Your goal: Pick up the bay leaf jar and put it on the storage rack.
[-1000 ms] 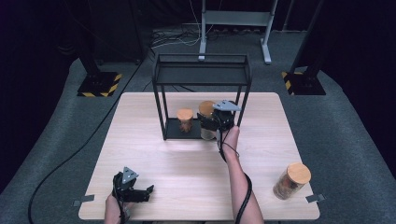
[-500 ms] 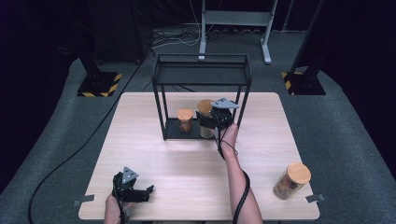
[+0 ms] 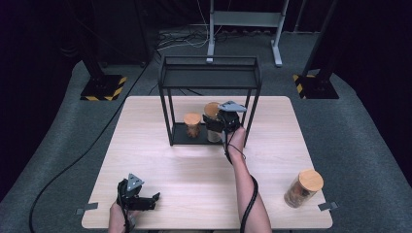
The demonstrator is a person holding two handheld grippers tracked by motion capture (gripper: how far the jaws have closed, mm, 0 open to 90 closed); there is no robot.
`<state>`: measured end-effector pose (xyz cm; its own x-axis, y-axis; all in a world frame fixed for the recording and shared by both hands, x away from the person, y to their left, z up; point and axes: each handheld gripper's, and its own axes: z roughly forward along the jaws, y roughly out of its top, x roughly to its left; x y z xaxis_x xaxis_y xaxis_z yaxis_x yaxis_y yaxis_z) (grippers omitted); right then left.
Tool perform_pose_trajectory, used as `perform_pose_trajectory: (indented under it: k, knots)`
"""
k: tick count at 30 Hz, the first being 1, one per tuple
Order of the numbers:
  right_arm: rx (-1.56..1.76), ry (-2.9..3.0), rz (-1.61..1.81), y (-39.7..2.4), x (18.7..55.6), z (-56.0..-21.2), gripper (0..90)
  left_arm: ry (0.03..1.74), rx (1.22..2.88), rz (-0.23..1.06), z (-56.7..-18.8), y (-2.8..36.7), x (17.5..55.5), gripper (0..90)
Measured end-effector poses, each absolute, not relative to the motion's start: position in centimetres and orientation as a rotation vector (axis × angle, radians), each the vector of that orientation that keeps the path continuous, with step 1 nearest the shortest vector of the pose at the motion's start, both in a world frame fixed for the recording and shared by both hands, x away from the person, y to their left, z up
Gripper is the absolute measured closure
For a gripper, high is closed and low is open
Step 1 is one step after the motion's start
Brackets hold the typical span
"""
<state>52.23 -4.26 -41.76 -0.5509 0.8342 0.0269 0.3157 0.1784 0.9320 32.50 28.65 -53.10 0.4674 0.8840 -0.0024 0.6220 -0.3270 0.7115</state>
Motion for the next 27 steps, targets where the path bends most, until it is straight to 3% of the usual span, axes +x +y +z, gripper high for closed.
perform_pose_trajectory:
  k: [27]
  knots:
    - [1.114, 1.94, 1.34, -3.5, 53.9, -43.8, 24.4, 1.242, 2.069, 0.516, -53.1, 28.7, 32.5, 0.1]
